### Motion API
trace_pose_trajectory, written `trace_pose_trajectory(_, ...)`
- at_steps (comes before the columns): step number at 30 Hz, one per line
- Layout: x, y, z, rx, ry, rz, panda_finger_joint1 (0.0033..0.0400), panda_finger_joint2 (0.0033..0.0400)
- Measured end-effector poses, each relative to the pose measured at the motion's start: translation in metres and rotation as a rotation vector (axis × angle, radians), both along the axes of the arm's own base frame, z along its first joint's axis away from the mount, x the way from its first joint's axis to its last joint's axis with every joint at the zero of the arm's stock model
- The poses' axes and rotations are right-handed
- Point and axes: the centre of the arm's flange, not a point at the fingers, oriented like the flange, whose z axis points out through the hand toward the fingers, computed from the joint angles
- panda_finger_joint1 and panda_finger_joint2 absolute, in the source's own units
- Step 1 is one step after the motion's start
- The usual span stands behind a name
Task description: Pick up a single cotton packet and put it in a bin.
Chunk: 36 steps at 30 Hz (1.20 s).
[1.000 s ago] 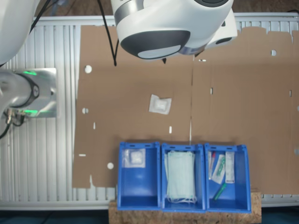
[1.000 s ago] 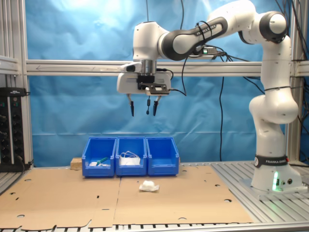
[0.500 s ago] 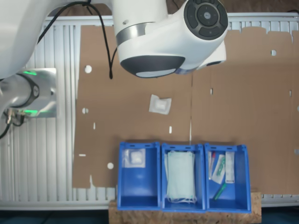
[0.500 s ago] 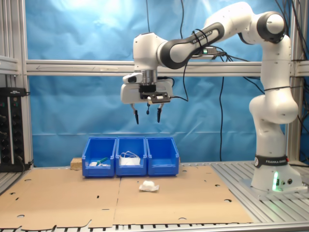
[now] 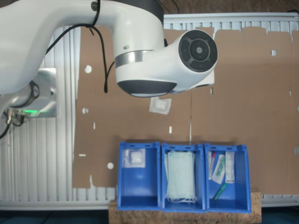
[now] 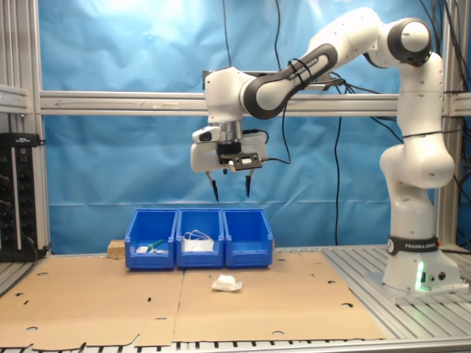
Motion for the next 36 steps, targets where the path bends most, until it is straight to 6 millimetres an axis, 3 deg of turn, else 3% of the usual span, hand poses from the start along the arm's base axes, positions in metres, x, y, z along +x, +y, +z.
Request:
trace_pose_trajectory(13,-0.012,-0.017,-0.041,-0.020,-0.017,0.019,0.0400,0.0400)
trace_pose_trajectory(36,-0.001,-0.021,-0.137,-0.016,-0.051,0.060,0.0400,0.0400)
